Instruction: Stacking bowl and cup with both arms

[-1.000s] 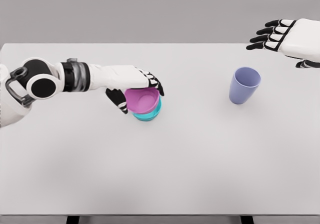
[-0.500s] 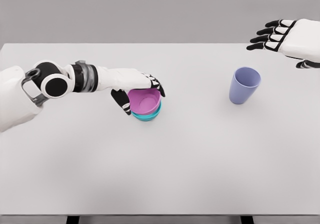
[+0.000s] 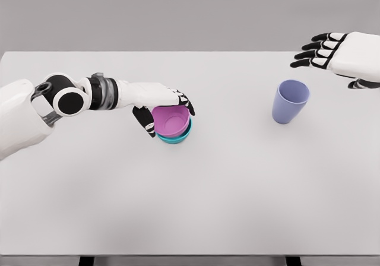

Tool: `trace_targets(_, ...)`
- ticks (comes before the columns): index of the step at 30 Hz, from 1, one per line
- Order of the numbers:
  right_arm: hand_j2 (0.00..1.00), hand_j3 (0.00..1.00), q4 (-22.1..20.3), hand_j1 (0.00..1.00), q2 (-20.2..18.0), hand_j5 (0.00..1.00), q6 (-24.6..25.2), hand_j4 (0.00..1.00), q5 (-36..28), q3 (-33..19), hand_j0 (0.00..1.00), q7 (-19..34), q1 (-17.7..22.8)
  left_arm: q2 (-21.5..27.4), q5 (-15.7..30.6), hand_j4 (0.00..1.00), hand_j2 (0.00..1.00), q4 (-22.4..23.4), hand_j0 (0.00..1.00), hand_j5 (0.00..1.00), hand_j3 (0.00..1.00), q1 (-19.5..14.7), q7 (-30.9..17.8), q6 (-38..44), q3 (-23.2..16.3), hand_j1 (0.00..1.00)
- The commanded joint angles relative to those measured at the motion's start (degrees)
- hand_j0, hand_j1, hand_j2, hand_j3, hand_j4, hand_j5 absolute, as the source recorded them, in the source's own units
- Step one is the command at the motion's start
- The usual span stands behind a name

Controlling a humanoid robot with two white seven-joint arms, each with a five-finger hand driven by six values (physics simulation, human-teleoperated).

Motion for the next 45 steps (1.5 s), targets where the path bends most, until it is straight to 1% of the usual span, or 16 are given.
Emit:
trace_targets(1, 1.0, 1.0, 0.1, 1.0, -0.1, 1.0, 0.2, 1.0, -0.2, 0.0, 1.0, 0.0, 0.0, 0.0, 0.0, 0.79, 0.79, 0.0, 0.79, 0.79, 0.79, 0.0, 0.0, 0.0, 0.0, 0.79)
trace_targets(2, 1.0, 1.0, 0.1, 1.0, -0.1, 1.0, 0.2, 1.0, -0.2, 0.0, 1.0, 0.0, 0.0, 0.0, 0.0, 0.79, 0.79, 0.0, 0.79, 0.79, 0.79, 0.0, 0.0, 0.0, 0.0, 0.79)
trace_targets(4, 1.0, 1.0, 0.1, 1.0, -0.6, 1.0, 0.2, 1.0, -0.2, -0.1, 1.0, 0.0, 0.0, 0.1, 0.0, 0.95, 0.95, 0.0, 0.95, 0.95, 0.95, -0.1, 0.0, 0.0, 0.0, 0.95)
trace_targets(6, 1.0, 1.0, 0.1, 1.0, -0.6, 1.0, 0.2, 1.0, -0.2, -0.1, 1.0, 0.0, -0.3, 0.1, 0.1, 1.0, 1.0, 0.1, 1.0, 1.0, 1.0, -0.1, 0.0, -0.1, 0.0, 1.0)
trace_targets(17, 1.0, 1.0, 1.1, 1.0, -1.6, 1.0, 0.2, 1.0, -0.2, -0.2, 1.0, 0.0, 1.2, 0.7, 0.5, 1.0, 1.0, -0.6, 1.0, 1.0, 1.0, -0.3, 0.0, -0.8, 0.5, 1.0)
trace_targets(20, 1.0, 1.0, 1.2, 1.0, -2.3, 1.0, 0.2, 1.0, -0.2, -1.3, 1.0, 0.0, 1.1, 5.0, 1.2, 1.0, 1.0, -6.2, 1.0, 1.0, 1.0, -0.4, 0.0, -2.1, 2.1, 1.0)
trace_targets(22, 1.0, 1.0, 0.3, 1.0, -2.6, 1.0, 0.2, 1.0, -0.1, -2.8, 1.0, 0.0, 1.2, 10.4, 2.3, 1.0, 1.0, -9.5, 1.0, 1.0, 1.0, -0.2, 0.0, -9.7, 5.1, 1.0)
trace_targets(24, 1.0, 1.0, 3.1, 1.0, -2.1, 1.0, 0.2, 1.0, 0.6, -1.4, 1.0, 0.0, 1.7, 12.4, 4.9, 1.0, 1.0, -9.5, 1.0, 1.0, 1.0, 0.2, 0.0, -19.8, 9.0, 1.0)
trace_targets(26, 1.0, 1.0, 6.9, 1.0, 2.7, 1.0, 0.2, 1.0, 2.2, 2.0, 1.0, 0.0, 0.3, 16.7, 11.2, 1.0, 1.0, -9.2, 1.0, 1.0, 1.0, 0.8, 0.0, -30.3, 15.1, 1.0)
trace_targets(28, 1.0, 1.0, 13.3, 1.0, 6.5, 1.0, 0.2, 1.0, 3.6, 4.3, 1.0, 0.0, -2.7, 19.3, 21.0, 1.0, 1.0, -8.7, 1.0, 1.0, 1.0, 3.2, 0.0, -30.3, 15.9, 1.0)
trace_targets(30, 1.0, 1.0, 15.1, 1.0, 7.4, 1.0, 0.2, 1.0, 3.7, 11.1, 1.0, 0.0, -6.0, 21.2, 26.1, 1.0, 1.0, -4.6, 1.0, 1.0, 1.0, 8.1, 0.0, -30.3, 16.2, 1.0)
trace_targets(32, 1.0, 1.0, 16.3, 1.0, 8.7, 1.0, 0.2, 1.0, 3.8, 13.5, 1.0, 0.0, -7.9, 22.9, 27.5, 1.0, 1.0, -0.6, 1.0, 1.0, 1.0, 12.1, 0.0, -30.3, 19.2, 1.0)
trace_targets(37, 1.0, 1.0, 19.5, 1.0, 9.8, 1.0, 0.2, 1.0, 4.5, 17.0, 1.0, 0.0, -9.2, 22.4, 27.9, 1.0, 1.0, 2.9, 1.0, 1.0, 1.0, 33.3, 0.0, -30.3, 41.3, 1.0)
trace_targets(38, 1.0, 1.0, 20.4, 1.0, 9.9, 1.0, 0.2, 1.0, 4.5, 17.0, 1.0, 0.0, -9.5, 22.3, 27.7, 1.0, 1.0, 2.6, 1.0, 1.0, 1.0, 35.4, 0.0, -30.3, 44.1, 1.0)
trace_targets(40, 1.0, 1.0, 21.0, 1.0, 9.8, 1.0, 0.2, 1.0, 4.6, 17.1, 1.0, 0.0, -10.0, 20.3, 27.7, 1.0, 1.0, 2.7, 1.0, 1.0, 1.0, 36.7, 0.0, -30.3, 47.0, 1.0)
trace_targets(45, 1.0, 1.0, 21.0, 1.0, 10.6, 1.0, 0.2, 1.0, 4.6, 17.6, 1.0, 0.0, -10.8, 19.9, 27.7, 1.0, 1.0, 2.9, 1.0, 1.0, 1.0, 36.7, 0.0, -30.3, 47.1, 1.0)
